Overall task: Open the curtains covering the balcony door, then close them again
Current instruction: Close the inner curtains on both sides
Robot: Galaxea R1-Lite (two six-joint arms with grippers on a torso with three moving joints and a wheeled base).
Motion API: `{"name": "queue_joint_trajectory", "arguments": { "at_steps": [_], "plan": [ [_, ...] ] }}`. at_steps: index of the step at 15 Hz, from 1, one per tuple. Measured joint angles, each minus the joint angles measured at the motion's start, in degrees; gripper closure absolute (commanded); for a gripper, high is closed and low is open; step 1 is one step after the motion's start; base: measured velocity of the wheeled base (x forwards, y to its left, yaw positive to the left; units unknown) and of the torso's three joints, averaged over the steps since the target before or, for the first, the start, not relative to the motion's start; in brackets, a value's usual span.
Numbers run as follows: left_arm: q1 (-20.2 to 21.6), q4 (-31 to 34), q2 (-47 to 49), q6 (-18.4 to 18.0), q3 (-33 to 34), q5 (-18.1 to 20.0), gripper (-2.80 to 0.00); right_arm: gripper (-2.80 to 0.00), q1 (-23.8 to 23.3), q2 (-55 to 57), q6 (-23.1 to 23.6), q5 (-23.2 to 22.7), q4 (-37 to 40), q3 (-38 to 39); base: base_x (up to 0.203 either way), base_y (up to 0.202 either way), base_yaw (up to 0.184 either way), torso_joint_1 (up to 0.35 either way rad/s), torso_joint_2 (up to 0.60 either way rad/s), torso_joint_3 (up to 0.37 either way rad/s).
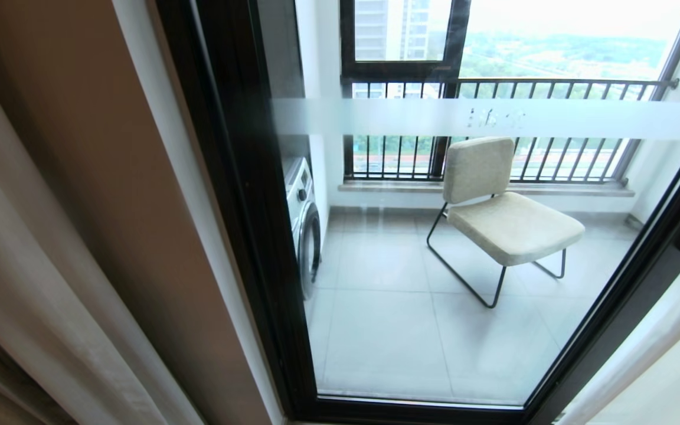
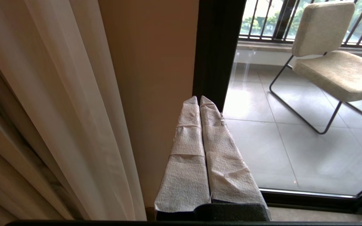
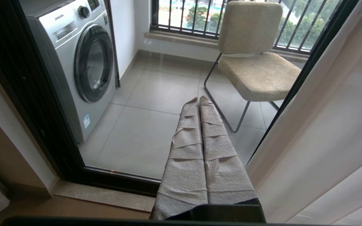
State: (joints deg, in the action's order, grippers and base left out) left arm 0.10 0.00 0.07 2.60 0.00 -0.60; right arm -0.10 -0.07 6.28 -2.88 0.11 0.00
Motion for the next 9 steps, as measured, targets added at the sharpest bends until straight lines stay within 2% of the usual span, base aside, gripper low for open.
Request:
{"name": "queue_joint_trajectory", "arguments": {
  "at_steps": [9],
  "plan": [
    [-0.04,0.00,0.00,0.01,0.00,0.00,0.00,0.00,0.00,0.00,-0.02,-0.04,-0.01,0.00,0.000,0.000,0.000,0.000,0.00,0.000]
  ]
}}
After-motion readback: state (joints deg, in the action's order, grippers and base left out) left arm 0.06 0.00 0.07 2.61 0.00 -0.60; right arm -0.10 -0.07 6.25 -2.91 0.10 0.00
